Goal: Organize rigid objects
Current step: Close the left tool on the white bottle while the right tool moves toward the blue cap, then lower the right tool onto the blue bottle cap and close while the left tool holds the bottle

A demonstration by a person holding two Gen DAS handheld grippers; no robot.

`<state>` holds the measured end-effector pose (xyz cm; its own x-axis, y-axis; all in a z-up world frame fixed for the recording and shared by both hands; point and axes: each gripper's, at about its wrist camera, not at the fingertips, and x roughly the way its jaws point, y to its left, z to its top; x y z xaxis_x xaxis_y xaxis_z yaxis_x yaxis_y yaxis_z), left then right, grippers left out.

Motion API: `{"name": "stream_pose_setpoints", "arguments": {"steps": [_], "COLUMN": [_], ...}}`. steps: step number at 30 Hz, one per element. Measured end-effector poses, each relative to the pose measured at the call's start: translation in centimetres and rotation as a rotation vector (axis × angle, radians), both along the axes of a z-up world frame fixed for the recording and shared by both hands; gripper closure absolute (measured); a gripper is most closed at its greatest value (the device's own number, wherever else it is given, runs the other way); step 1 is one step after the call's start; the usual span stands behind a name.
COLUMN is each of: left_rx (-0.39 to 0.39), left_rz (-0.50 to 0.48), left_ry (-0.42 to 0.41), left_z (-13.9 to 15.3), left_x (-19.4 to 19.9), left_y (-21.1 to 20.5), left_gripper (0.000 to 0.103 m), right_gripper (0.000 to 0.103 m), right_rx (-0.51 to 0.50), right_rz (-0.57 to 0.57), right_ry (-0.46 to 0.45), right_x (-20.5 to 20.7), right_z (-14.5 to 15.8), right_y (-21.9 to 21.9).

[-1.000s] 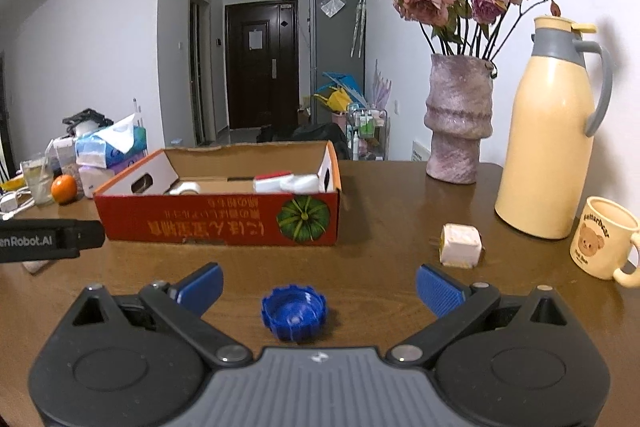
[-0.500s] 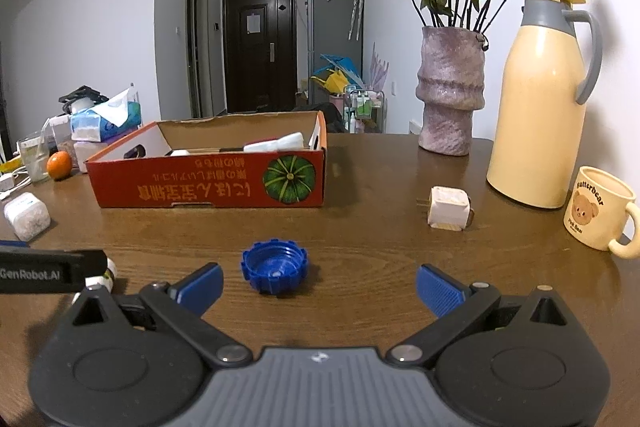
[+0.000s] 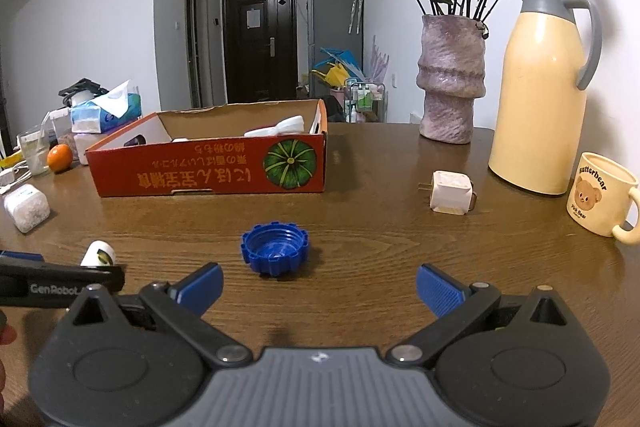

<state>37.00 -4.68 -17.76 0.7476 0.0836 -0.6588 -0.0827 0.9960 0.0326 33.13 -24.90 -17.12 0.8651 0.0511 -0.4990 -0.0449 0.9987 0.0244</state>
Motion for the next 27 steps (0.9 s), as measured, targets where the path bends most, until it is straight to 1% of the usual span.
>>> {"name": "stream_pose_setpoints", "arguments": {"steps": [1, 2, 3, 6, 7, 8, 9, 10, 12, 18, 25, 27], "left_rx": [-0.003, -0.010, -0.017, -0.021, -0.021, -0.031, -0.035, -0.041, -0.047, -0.066, -0.123, -0.141], "left_rz": [-0.003, -0.012, -0.019, -0.035, -0.042, -0.054, -0.061, -0.068, -0.076, -0.102, -0.113, -0.120], "left_ry": [0.004, 0.011, 0.017, 0.027, 0.023, 0.021, 0.020, 0.019, 0.015, 0.012, -0.051, -0.083], "left_z": [0.0, -0.1, -0.2, -0.4, -0.4, -0.3, -0.3, -0.3, -0.2, 0.3, 2.0, 2.8], "left_x": [0.1, 0.2, 0.3, 0.4, 0.4, 0.3, 0.3, 0.2, 0.2, 0.2, -0.6, -1.1], "left_y": [0.0, -0.1, -0.1, -0.4, -0.5, -0.5, -0.5, -0.5, -0.5, -0.3, 0.8, 1.2], "left_gripper": [0.017, 0.022, 0.033, 0.048, 0.057, 0.062, 0.069, 0.072, 0.074, 0.074, 0.074, 0.074], "right_gripper": [0.000, 0.000, 0.000, 0.000, 0.000, 0.000, 0.000, 0.000, 0.000, 0.000, 0.000, 0.000], "right_rx": [-0.003, -0.006, -0.006, 0.003, 0.005, 0.005, 0.006, 0.005, 0.002, -0.008, -0.012, -0.010], "right_rz": [0.000, 0.000, -0.001, -0.006, -0.008, -0.009, -0.009, -0.008, -0.006, -0.005, -0.004, -0.006], "right_ry": [0.002, 0.002, 0.002, -0.001, 0.000, 0.000, 0.000, 0.001, 0.002, 0.009, 0.007, 0.003], "right_x": [0.0, 0.0, 0.0, -0.1, 0.0, 0.0, 0.0, 0.0, 0.0, 0.2, 0.4, 0.5], "right_z": [-0.1, -0.1, -0.1, -0.1, -0.1, -0.2, -0.2, -0.2, -0.3, -0.6, -0.7, -0.7], "right_y": [0.1, 0.2, 0.2, 0.1, 0.1, 0.2, 0.1, 0.1, 0.3, 0.6, 1.1, 1.3]}}
